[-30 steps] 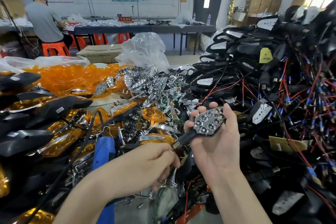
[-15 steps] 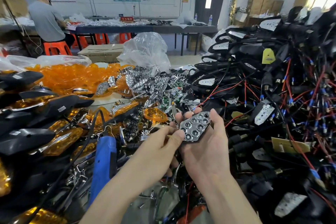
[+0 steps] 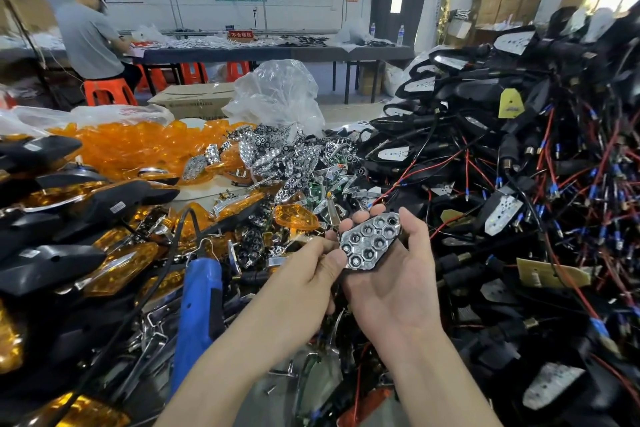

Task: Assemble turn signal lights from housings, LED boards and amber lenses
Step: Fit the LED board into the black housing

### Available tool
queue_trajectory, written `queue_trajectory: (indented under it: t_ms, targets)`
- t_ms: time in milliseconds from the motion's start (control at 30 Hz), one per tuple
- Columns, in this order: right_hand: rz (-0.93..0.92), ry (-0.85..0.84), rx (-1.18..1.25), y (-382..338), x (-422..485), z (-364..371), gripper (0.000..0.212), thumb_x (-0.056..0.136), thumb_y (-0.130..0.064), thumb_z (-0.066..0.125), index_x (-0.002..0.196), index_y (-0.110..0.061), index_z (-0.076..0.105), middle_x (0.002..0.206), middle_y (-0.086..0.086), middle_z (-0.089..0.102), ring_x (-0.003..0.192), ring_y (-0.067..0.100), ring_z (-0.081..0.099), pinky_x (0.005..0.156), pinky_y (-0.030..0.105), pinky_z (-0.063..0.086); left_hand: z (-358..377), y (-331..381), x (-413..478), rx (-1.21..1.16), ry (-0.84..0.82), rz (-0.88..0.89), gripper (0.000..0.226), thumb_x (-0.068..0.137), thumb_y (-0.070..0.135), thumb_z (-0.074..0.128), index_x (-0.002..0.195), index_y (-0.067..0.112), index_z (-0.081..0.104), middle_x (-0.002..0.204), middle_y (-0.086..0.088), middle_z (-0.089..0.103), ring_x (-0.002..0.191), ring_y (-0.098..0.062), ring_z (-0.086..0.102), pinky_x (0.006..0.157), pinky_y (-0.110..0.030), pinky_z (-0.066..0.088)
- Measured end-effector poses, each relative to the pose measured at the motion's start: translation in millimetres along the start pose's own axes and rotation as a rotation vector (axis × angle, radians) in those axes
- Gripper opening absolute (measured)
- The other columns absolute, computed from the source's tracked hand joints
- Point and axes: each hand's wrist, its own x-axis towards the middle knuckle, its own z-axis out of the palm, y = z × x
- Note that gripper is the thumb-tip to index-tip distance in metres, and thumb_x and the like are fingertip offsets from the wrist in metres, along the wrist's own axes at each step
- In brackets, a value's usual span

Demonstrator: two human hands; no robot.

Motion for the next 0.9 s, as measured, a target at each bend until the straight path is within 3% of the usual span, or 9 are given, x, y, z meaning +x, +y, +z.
queue_trajectory:
  t_ms: [67,167,233,333,433,567,667,900]
  targets:
    - [-0.002,0.015,-0.002,0.1,0.7,0.5,0.02,0.086,-0.037,0.059,0.085,-0.018,0.063,0.079,0.002,0.061,0.07,0.021,0.064,0.069,0.033,0.06,1.4,1.0,0.0,0.083,0.044,0.038,0.021,0.102,0.045,0.042,0.107,0.035,0.06,0.063,0.014,0.063,0.055,0.0,0.056,0.057,-0.021,0.045]
    - [0.003,0.036,0.019,-0.1,1.0,0.8,0.019,0.086,-0.037,0.06,0.087,-0.018,0.061,0.081,0.001,0.061,0.075,0.021,0.063,0.074,0.034,0.058,5.5,5.3,0.2,0.299,0.243,0.169,0.021,0.099,0.047,0.047,0.115,0.039,0.057,0.103,0.023,0.059,0.096,0.006,0.059,0.084,-0.024,0.05]
    - [0.013,0.038,0.0,-0.2,0.4,-0.4,0.02,0.091,-0.039,0.057,0.088,-0.02,0.061,0.083,0.0,0.061,0.076,0.02,0.062,0.075,0.033,0.058,8.3,10.1,-2.0,0.367,0.315,0.296,0.028,0.094,0.054,0.047,0.119,0.043,0.052,0.113,0.025,0.049,0.103,0.006,0.054,0.086,-0.025,0.049]
    - [0.026,0.063,-0.075,0.7,-0.9,-3.3,0.023,0.095,-0.044,0.054,0.094,-0.022,0.062,0.09,0.001,0.063,0.082,0.02,0.063,0.083,0.034,0.054,11.8,10.3,-3.7,0.475,0.278,0.427,0.046,0.087,0.064,0.044,0.129,0.048,0.041,0.12,0.031,0.037,0.111,0.009,0.046,0.085,-0.017,0.043]
    - [0.04,0.063,-0.149,2.6,-1.4,-4.8,0.023,0.089,-0.047,0.06,0.095,-0.025,0.067,0.097,0.001,0.064,0.092,0.021,0.062,0.09,0.036,0.05,13.4,5.6,-1.8,0.501,0.29,0.446,0.056,0.086,0.063,0.046,0.139,0.048,0.035,0.119,0.03,0.034,0.111,0.007,0.044,0.088,-0.021,0.044]
    - [0.067,0.045,-0.213,3.5,-1.3,-6.6,0.035,0.091,-0.056,0.055,0.086,-0.031,0.079,0.095,-0.003,0.073,0.093,0.018,0.071,0.09,0.036,0.055,13.8,3.7,-1.5,0.481,0.287,0.455,0.055,0.088,0.059,0.045,0.141,0.047,0.036,0.114,0.028,0.033,0.104,0.007,0.043,0.084,-0.017,0.04]
    - [0.057,0.038,-0.243,3.8,-1.6,-7.1,0.037,0.084,-0.059,0.057,0.09,-0.032,0.082,0.101,0.0,0.075,0.099,0.021,0.072,0.095,0.038,0.055,12.3,3.4,-1.1,0.47,0.269,0.442,0.055,0.089,0.06,0.042,0.142,0.045,0.037,0.115,0.028,0.033,0.099,0.011,0.046,0.08,-0.013,0.041]
    - [0.024,0.036,-0.25,6.2,-0.1,-9.2,0.038,0.082,-0.058,0.058,0.089,-0.031,0.083,0.099,-0.001,0.076,0.096,0.018,0.074,0.079,0.032,0.061,9.8,3.0,-1.7,0.505,0.245,0.422,0.057,0.089,0.059,0.038,0.143,0.041,0.039,0.112,0.027,0.033,0.102,0.01,0.045,0.075,-0.015,0.047]
